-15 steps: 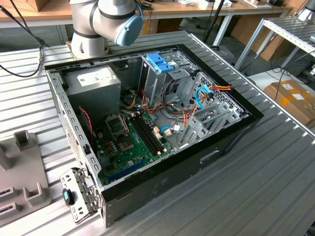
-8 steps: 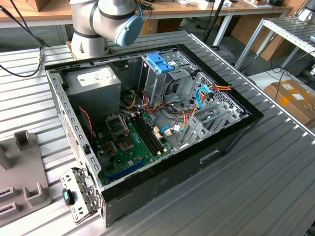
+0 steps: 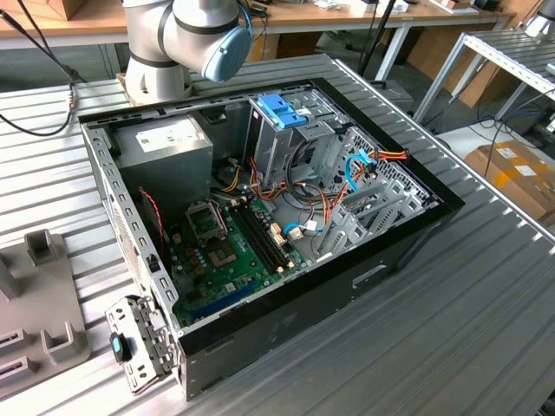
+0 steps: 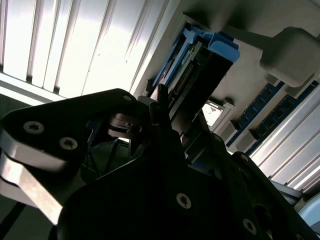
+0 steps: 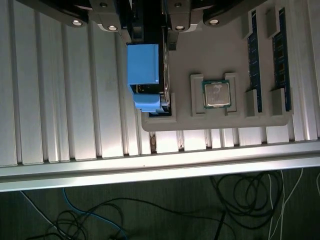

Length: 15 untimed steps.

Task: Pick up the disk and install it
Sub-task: 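Pick up the disk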

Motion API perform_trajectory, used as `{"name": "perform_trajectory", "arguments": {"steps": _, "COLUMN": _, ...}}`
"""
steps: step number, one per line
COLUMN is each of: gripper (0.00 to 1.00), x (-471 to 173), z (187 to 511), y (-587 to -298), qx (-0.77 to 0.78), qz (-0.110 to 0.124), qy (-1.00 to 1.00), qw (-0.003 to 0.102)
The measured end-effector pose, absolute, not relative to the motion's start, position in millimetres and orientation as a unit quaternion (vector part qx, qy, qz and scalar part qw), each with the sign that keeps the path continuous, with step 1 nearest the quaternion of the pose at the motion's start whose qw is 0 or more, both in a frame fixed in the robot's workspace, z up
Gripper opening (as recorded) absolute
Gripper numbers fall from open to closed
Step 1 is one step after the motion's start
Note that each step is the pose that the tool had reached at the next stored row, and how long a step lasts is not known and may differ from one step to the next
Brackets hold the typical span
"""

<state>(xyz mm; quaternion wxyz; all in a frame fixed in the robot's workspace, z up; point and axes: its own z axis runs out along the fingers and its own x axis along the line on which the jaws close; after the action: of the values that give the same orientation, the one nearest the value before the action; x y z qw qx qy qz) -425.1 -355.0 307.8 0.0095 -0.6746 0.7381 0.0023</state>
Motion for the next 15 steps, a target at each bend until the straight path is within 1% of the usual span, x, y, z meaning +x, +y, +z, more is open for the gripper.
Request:
{"name": "perform_trajectory", "arguments": {"steps": 1, "gripper": 0.37, "x": -425.0, "z": 307.8, "y": -355.0, "qx": -0.675, "qz": 0.002, "qy": 0.738, "qw": 0.01}}
{"name": "perform_trajectory", "arguments": {"steps": 3, "gripper": 0.49, "x": -425.0, "z": 307.9, "y": -355.0, "qx": -0.675, "qz": 0.002, "qy": 0.738, "qw": 0.009}}
{"name": "perform_trajectory", "arguments": {"steps": 5, "gripper": 0.49, "x": -425.0, "z": 307.9, "y": -355.4, "qx": -0.675, "qz": 0.002, "qy": 0.738, "qw": 0.01}}
{"name": "perform_trajectory", "arguments": {"steps": 9, "gripper": 0.49, "x": -426.5, "z": 307.8, "y": -360.8, "qx": -0.678, "qz": 0.001, "qy": 0.735, "qw": 0.013}}
{"name": "perform_trajectory", "arguments": {"steps": 15, "gripper": 0.49, "x": -426.7, "z": 307.0, "y": -361.7, "qx": -0.687, "qz": 0.001, "qy": 0.727, "qw": 0.014}}
